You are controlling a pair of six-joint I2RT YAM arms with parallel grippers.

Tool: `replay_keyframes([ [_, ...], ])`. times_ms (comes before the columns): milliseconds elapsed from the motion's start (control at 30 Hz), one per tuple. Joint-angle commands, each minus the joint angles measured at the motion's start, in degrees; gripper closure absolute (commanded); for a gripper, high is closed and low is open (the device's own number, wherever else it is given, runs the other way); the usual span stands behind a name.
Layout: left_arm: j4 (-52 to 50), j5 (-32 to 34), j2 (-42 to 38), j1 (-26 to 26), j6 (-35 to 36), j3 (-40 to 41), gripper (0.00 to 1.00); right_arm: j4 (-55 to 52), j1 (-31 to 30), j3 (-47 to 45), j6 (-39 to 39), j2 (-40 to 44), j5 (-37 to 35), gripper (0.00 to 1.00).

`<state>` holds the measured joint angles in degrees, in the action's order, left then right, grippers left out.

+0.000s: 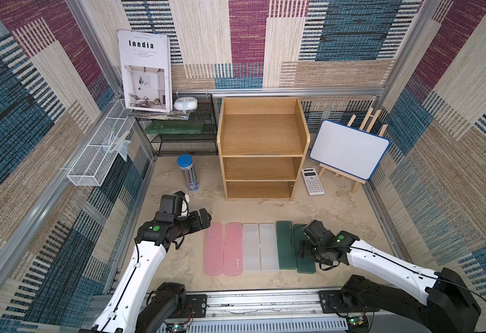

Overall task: Place the pencil cases on the shelf according to color
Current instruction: Pick up the pencil case from the center of the board.

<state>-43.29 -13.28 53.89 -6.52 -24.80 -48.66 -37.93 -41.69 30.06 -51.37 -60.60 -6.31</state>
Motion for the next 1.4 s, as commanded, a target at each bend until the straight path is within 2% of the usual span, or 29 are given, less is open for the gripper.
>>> replay_keyframes([
  [0,-0.2,-0.3,0.2,0.0,1.2,-0.3,0.0,0.4,-0.4,-0.1,0.1,-1.1,0.1,0.16],
  [467,-0.4,-0.4,0.0,0.0,1.3,-0.2,0.0,-5.3,-2.1,2.3,-0.6,-6.0,-5.7,0.12],
  [733,-0.4,-1.1,-0.1,0.0,1.4,-0.2,0.0,-8.4,-2.0,4.2,-0.2,0.4,-4.0,0.12],
  [900,-0.3,-2.1,0.3,0.0,1.4,-0.4,0.0,-12.6,-2.0,7.7,1.1,1.6,-4.5,0.11],
  [1067,-0.3,-2.6,0.0,0.0,1.5,-0.2,0.0,-13.3,-2.6,7.5,1.5,-1.4,-2.1,0.1],
  [1200,-0.3,-2.9,0.2,0.0,1.4,-0.3,0.0,-14.1,-4.9,8.2,-0.9,-3.6,-2.9,0.09],
  [1367,-0.3,-3.5,0.6,0.0,1.3,-0.3,0.0,-11.9,-6.3,6.3,-2.5,-4.3,-0.4,0.09],
])
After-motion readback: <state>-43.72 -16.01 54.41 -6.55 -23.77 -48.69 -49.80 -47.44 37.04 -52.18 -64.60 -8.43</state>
